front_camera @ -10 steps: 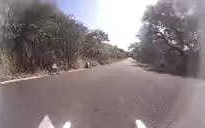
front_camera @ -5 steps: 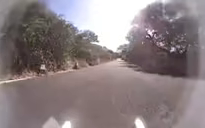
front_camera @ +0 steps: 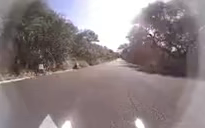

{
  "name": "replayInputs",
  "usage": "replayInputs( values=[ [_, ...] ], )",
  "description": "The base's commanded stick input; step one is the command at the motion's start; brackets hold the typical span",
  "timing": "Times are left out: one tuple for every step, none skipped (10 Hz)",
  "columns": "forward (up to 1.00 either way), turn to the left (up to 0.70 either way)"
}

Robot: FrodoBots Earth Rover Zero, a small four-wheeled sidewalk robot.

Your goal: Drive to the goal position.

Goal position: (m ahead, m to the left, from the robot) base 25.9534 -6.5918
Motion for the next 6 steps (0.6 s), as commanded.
replayInputs(
  values=[
    [0.85,0.0],
    [0.85,0.0],
    [0.85,0.0],
    [0.85,0.0],
    [0.85,0.0],
    [0.85,0.0]
  ],
)
